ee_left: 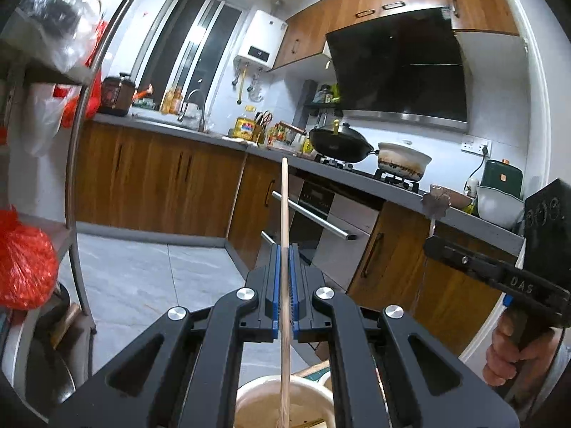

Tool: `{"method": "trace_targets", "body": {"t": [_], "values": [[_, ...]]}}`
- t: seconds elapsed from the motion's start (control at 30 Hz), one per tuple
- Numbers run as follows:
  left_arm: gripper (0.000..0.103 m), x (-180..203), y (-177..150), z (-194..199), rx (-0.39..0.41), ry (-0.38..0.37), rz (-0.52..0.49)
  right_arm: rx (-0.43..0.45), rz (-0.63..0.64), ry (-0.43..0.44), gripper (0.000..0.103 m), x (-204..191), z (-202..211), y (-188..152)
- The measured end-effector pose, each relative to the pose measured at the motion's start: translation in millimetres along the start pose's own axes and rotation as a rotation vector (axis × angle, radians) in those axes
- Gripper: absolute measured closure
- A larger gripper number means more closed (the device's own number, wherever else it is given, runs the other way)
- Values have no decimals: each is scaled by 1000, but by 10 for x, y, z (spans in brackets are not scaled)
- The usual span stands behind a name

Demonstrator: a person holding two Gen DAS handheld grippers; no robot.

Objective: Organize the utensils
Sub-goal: 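Lift the chopstick over the tall vase while the right tool carries the spoon over the short vase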

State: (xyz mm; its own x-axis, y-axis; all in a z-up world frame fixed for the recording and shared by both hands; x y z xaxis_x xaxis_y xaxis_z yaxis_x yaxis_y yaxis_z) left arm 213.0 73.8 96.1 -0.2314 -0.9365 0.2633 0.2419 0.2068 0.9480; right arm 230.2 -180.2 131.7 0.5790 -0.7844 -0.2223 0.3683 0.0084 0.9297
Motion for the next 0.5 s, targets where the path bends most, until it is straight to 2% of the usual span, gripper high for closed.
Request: {"method": "trace_targets", "body": {"t": [0.2,0.5], "values": [[99,-90,-182,-14,-40,-36,25,-62,-42,35,101,157,-199,-193],[99,-158,-411,44,-102,-48,20,-155,-53,67,101,237,-411,-486]]}}
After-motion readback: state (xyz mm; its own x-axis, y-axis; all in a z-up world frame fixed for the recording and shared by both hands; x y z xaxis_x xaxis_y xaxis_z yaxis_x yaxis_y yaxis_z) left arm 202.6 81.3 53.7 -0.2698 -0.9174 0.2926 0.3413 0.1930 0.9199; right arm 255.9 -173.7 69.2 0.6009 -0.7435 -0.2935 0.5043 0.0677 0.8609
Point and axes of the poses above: each gripper's, at about its wrist camera, not at the fingertips, and z roughly against the way its jaws point, x to its right, y to its top, the point moved 4 cm from there along -z, roughly the way its jaws point, and after that the axes turned 1 degree about -y, right-handed, at the moved point
